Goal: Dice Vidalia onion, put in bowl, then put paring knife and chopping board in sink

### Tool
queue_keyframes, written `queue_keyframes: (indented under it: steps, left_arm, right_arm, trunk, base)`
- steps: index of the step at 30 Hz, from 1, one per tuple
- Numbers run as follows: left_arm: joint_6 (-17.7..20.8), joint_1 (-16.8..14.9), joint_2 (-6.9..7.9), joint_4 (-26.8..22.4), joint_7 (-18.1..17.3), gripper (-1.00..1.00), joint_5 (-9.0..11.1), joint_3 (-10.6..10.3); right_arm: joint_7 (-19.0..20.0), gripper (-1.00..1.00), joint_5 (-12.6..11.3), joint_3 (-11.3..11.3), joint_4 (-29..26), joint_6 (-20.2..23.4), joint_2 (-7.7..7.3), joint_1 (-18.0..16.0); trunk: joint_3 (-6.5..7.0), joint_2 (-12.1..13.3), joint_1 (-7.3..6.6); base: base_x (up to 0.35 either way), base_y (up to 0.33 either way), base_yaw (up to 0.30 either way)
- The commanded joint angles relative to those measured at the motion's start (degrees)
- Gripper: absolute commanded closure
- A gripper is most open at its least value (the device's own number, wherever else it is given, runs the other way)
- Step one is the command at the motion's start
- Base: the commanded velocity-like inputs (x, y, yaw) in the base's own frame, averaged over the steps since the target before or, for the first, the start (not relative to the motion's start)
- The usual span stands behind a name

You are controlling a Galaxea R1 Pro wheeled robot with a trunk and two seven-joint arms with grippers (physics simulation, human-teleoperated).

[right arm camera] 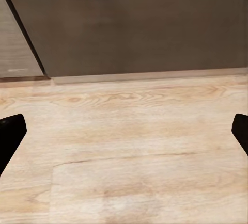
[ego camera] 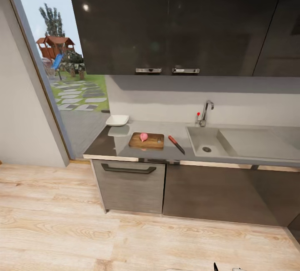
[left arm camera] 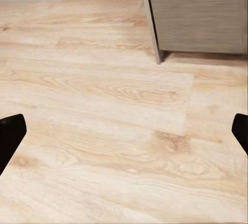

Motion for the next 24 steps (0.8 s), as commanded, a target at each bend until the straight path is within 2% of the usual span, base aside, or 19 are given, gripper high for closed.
queue_keyframes:
  steps: [1, 8, 10, 11, 12, 13, 14, 15, 16, 17, 18, 19, 22, 24]
  left_arm:
    - [-0.2, -0.1, -0.04, 0.3, -0.5, -1.00, 0.3, -0.5]
    - [1.2, -0.1, -0.05, 0.4, -1.8, -1.00, 0.4, -0.5]
    - [8.7, -0.1, 0.16, 0.5, -2.0, -1.00, 0.4, -0.5]
    - [11.1, -0.1, 0.37, 0.5, -2.2, -1.00, 0.5, -0.4]
    - [16.6, -0.1, 1.15, 0.5, -3.3, -1.00, 0.5, -0.4]
    - [19.5, -0.1, 1.62, 0.5, -4.3, -1.00, 0.5, -0.4]
    - [25.5, 0.0, 2.60, 0.5, -7.5, -1.00, 0.6, -0.3]
    - [31.2, 0.1, 3.70, 0.6, -12.3, -1.00, 0.7, -0.3]
    - [33.7, 0.3, 4.29, 0.6, -15.0, -1.00, 0.7, -0.3]
    - [38.0, 0.9, 5.55, 0.6, -20.4, -1.00, 0.7, -0.3]
    - [39.6, 1.4, 6.14, 0.6, -22.9, -1.00, 0.8, -0.3]
    - [43.9, 3.9, 7.94, 0.6, -30.2, -1.00, 0.8, -0.3]
    - [45.2, 5.7, 8.42, 0.6, -32.3, -1.00, 0.8, -0.3]
    - [45.7, 6.7, 8.16, 0.6, -33.0, -1.00, 0.9, -0.3]
  right_arm:
    - [-0.2, -1.00, -0.4, 0.5, 0.0, -0.2, -0.04, -0.1]
    - [-0.2, -1.00, -0.4, 0.5, 0.0, -0.2, -0.04, -0.1]
    - [-0.3, -1.00, -0.4, 0.5, 0.0, -0.2, -0.04, -0.1]
    - [-0.3, -1.00, -0.4, 0.5, 0.0, -0.2, -0.04, -0.1]
    - [-0.3, -1.00, -0.4, 0.5, 0.0, -0.1, -0.04, -0.1]
    - [-0.3, -1.00, -0.4, 0.5, 0.0, -0.1, -0.04, -0.1]
    - [-0.3, -1.00, -0.4, 0.5, 0.0, -0.1, -0.04, -0.1]
    - [-0.3, -1.00, -0.4, 0.4, 0.0, 0.0, -0.04, -0.1]
    - [-0.3, -1.00, -0.4, 0.4, 0.0, 0.0, -0.04, -0.1]
    - [-0.3, -1.00, -0.4, 0.4, 0.0, 0.0, -0.04, -0.1]
    - [-0.3, -1.00, -0.4, 0.4, 0.0, 0.0, -0.06, -0.1]
    - [-0.4, -1.00, -0.4, 0.5, 0.0, 0.0, -0.09, -0.1]
    - [-0.4, -1.00, -0.4, 0.5, 0.0, 0.1, -0.06, -0.1]
    - [-0.4, -1.00, -0.4, 0.5, 0.0, 0.1, -0.05, -0.1]
  trunk:
    - [-0.13, -0.1, 0.04]
    - [-0.13, -0.1, 0.04]
    - [-0.13, -0.1, 0.04]
    - [-0.13, -0.1, 0.04]
    - [-0.13, -0.1, 0.04]
    - [-0.13, -0.1, 0.04]
    - [-0.13, -0.1, 0.04]
    - [-0.13, -0.1, 0.04]
    - [-0.13, -0.1, 0.04]
    - [-0.13, -0.1, 0.04]
    - [-0.13, -0.1, 0.04]
    - [-0.13, -0.1, 0.04]
    - [-0.13, -0.1, 0.04]
    - [-0.13, -0.1, 0.04]
  base:
    - [0.000, 0.000, 0.000]
    - [0.000, 0.000, 0.000]
    - [0.000, 0.000, 0.000]
    - [0.000, 0.000, 0.000]
    - [0.000, 0.000, 0.000]
    - [0.000, 0.000, 0.000]
    - [0.000, 0.000, 0.000]
    - [0.000, 0.000, 0.000]
    - [0.000, 0.000, 0.000]
    - [0.000, 0.000, 0.000]
    - [0.000, 0.000, 0.000]
    - [0.000, 0.000, 0.000]
    - [0.000, 0.000, 0.000]
    - [0.000, 0.000, 0.000]
